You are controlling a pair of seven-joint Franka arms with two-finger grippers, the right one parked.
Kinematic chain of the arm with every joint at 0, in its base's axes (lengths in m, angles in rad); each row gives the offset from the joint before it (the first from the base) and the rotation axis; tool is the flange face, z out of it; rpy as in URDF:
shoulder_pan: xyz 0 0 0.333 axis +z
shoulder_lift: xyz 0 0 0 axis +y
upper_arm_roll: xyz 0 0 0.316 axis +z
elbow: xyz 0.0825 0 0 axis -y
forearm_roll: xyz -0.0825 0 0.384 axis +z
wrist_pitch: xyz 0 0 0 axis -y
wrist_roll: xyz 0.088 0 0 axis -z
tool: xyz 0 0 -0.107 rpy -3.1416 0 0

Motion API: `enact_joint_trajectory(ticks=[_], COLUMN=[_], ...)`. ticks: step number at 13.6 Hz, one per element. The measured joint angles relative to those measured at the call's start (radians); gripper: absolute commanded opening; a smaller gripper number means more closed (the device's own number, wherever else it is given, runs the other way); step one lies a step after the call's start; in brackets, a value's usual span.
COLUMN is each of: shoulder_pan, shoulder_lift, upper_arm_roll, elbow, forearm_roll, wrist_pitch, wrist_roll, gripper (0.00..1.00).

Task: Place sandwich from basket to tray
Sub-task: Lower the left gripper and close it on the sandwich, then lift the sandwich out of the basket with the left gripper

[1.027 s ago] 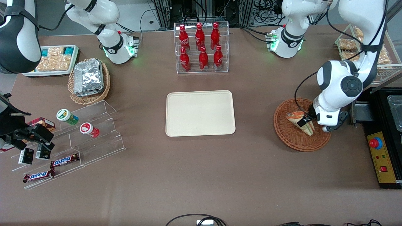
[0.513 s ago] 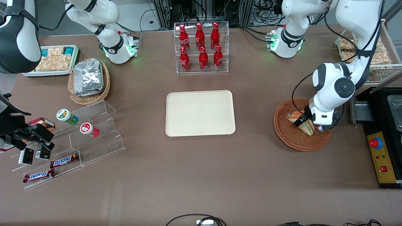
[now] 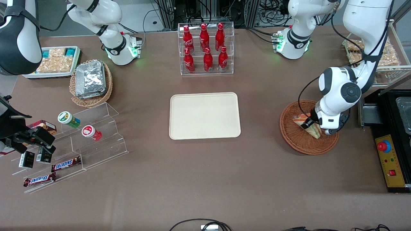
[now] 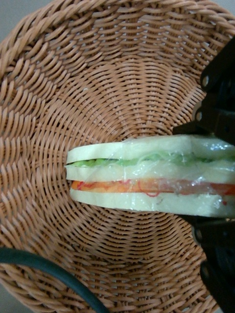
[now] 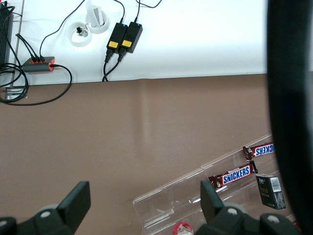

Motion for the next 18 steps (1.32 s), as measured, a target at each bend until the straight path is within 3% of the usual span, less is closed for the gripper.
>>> enact_joint_trajectory(ticks=[5, 10, 13, 18], shoulder_pan=[0.002, -0.029, -0.049, -0.059], shoulder_lift=[-0.031, -0.137, -0.149, -0.143], upper_arm_roll=[-0.002, -0.040, -0.109, -0.285], elbow=[0.019, 0.196, 0.330, 0.395], forearm_roll=[0.006, 0.010, 0.010, 0.010], wrist_pitch=[-0.027, -0.373, -0.510, -0.517], wrist_roll=[-0.001, 0.001, 0.001, -0.001], gripper=[0.00, 0.00, 0.00, 0.00])
